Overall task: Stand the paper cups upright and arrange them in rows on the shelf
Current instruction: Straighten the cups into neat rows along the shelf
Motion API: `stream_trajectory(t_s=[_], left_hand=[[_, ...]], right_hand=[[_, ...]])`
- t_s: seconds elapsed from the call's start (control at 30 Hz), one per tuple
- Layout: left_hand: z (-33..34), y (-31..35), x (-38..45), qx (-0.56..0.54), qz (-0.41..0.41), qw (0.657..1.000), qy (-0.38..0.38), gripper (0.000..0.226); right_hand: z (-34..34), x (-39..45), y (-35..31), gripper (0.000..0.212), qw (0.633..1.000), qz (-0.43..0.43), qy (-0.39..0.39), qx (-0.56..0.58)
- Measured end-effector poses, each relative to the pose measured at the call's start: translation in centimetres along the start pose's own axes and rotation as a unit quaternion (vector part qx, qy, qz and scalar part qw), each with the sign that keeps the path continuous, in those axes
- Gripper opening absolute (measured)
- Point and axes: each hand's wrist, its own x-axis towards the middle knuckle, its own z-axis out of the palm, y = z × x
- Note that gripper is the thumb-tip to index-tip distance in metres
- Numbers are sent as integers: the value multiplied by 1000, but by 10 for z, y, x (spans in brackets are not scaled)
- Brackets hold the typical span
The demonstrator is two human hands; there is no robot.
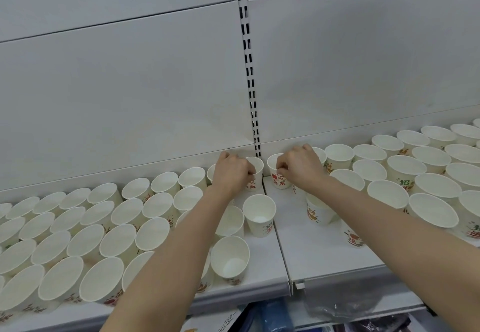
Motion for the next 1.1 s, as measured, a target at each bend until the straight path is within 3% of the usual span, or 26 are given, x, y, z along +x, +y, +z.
stream_trajectory(t_s=[0.13,0.27,0.4,0.53,0.67,0.73,0.9,1.1], left_hand=[[-4,1,-5,-70,-9,998,3,23],[-23,-5,-35,-201,-23,978,52,26],[-45,2,-75,-295,14,955,-20,40],[-54,21,-96,-189,57,980,-41,45],[-49,30,-97,-89,52,994,-47,18],[-47,33,-95,-78,37,996,-33,9],[-33,37,-87,-59,-4,998,35,7],[-26,35,-79,-95,-10,995,15,26]], right_hand=[[-1,-3,3,16,999,-4,12,42],[-20,-22,31,15,990,58,69,111],[-33,-42,45,32,992,89,-3,88],[-30,-45,33,52,995,87,-27,47],[-25,-46,15,28,998,63,-25,-16],[-23,-49,8,7,998,57,-8,-12],[-20,-65,5,11,995,53,89,5],[-6,-78,-15,17,989,-36,136,55]])
